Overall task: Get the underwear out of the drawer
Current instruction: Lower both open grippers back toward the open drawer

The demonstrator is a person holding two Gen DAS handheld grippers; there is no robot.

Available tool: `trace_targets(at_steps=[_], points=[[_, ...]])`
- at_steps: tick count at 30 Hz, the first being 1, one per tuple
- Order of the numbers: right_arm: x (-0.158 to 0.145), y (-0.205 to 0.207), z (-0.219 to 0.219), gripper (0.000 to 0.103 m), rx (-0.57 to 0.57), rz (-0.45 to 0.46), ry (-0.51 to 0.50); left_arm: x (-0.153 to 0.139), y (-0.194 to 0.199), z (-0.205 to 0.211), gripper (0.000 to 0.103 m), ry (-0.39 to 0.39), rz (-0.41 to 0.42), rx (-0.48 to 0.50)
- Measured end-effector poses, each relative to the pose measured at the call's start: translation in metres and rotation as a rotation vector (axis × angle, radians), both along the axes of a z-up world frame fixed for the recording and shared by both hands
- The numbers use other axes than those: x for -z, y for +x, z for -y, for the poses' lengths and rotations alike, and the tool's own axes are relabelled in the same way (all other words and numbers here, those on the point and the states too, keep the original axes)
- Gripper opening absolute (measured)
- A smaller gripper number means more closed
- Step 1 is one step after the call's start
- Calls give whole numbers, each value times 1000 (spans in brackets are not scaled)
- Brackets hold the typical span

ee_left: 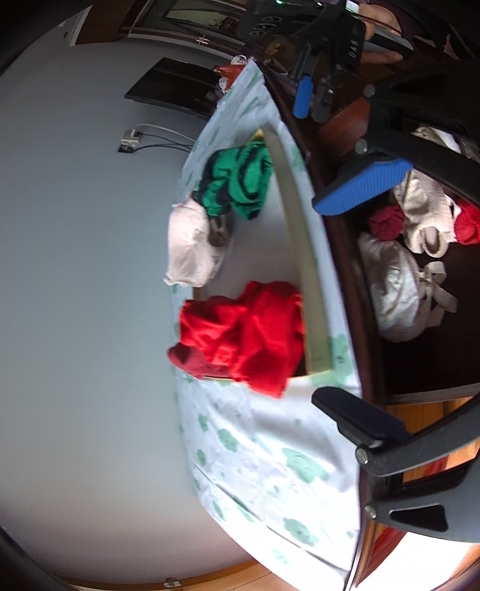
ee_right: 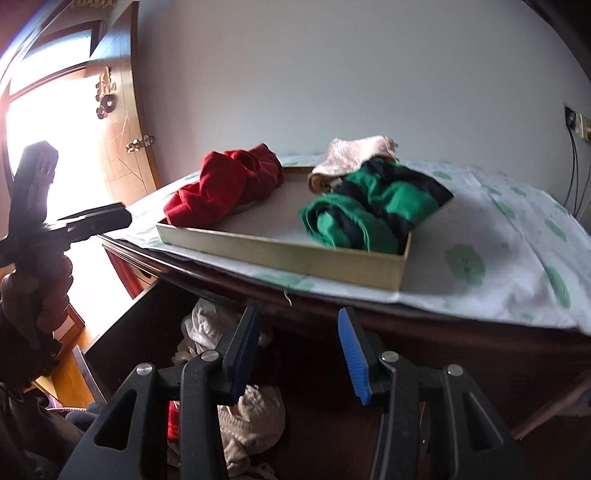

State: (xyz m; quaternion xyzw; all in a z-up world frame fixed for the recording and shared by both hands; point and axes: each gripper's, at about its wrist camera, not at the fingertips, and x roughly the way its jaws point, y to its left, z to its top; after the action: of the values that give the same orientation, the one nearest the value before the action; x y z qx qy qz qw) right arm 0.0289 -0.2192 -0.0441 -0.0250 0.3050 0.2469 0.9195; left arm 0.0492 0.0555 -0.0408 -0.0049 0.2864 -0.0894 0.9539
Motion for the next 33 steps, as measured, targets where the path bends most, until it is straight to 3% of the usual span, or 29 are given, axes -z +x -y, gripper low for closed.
trace_targets(at_steps=[12,33], points=[[19,-11,4,47,6,-52,15,48,-10,-12,96,-34,-128,-25],[60,-9,-22,47,-38,-230,-4,86,-9,-5,96,-32,-237,-6]])
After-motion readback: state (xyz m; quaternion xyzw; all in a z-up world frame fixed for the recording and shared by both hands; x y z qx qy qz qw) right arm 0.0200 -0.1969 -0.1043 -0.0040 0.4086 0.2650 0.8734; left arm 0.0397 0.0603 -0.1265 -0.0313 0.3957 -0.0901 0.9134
